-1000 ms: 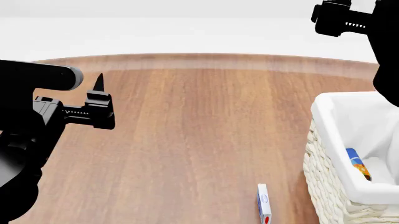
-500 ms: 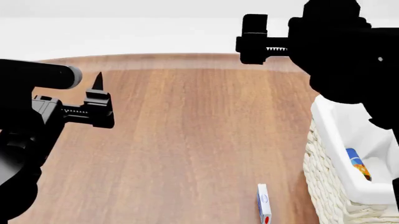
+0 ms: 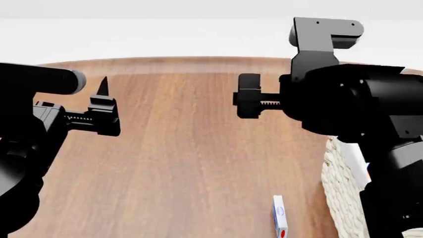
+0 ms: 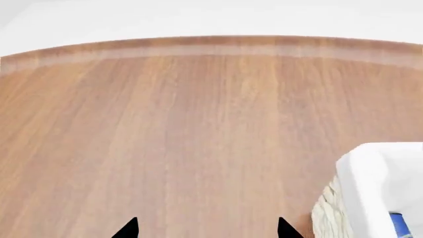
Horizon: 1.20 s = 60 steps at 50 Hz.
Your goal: Pick up the alphabet soup and the cream cheese box, and put them in the basket.
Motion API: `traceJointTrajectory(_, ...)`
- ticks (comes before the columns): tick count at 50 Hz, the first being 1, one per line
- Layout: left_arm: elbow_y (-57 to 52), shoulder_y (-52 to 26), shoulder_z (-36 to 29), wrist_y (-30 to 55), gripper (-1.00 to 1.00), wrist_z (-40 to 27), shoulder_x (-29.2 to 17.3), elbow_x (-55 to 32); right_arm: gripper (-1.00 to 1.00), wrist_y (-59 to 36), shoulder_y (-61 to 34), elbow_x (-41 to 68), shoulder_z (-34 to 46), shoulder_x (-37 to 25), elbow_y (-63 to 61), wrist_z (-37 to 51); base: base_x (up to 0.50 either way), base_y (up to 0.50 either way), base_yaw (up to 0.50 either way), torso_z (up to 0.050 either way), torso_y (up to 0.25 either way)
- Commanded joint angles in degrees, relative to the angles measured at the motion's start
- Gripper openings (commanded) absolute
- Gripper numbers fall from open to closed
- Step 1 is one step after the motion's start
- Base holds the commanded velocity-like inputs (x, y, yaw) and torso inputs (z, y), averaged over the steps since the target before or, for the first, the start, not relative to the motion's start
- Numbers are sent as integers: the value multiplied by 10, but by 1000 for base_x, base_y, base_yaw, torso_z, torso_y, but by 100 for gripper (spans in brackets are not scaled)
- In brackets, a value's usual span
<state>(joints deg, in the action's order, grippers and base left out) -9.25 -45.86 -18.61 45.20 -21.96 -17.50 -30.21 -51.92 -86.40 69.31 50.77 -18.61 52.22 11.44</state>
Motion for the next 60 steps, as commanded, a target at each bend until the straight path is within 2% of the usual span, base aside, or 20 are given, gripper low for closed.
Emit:
traceJointTrajectory(1, 1, 0, -1, -1, 100, -1, -1, -1, 100, 9, 11, -12, 13, 20, 65, -43, 0, 0, 0, 0, 0)
traceJointTrajectory(19, 0, -2, -4, 0, 100, -3, -3, -3, 100, 8, 23, -3, 0, 4, 76, -13, 0, 0, 0, 0, 0)
traceJointTrajectory(31, 4, 0, -4, -5, 100, -1, -4, -7, 100, 2, 22, -21, 23, 33, 144, -73, 0, 0, 0, 0, 0)
traceJointTrajectory(40, 8, 1, -5, -8, 100, -2, -3, -7, 100, 35, 19, -50, 38, 58, 225, -108, 0, 0, 0, 0, 0)
traceJointTrajectory(60, 7, 4, -16, -22, 100, 5, -8, -2, 100, 28, 41, -127, -46, 57, 227, -110, 0, 0, 0, 0, 0)
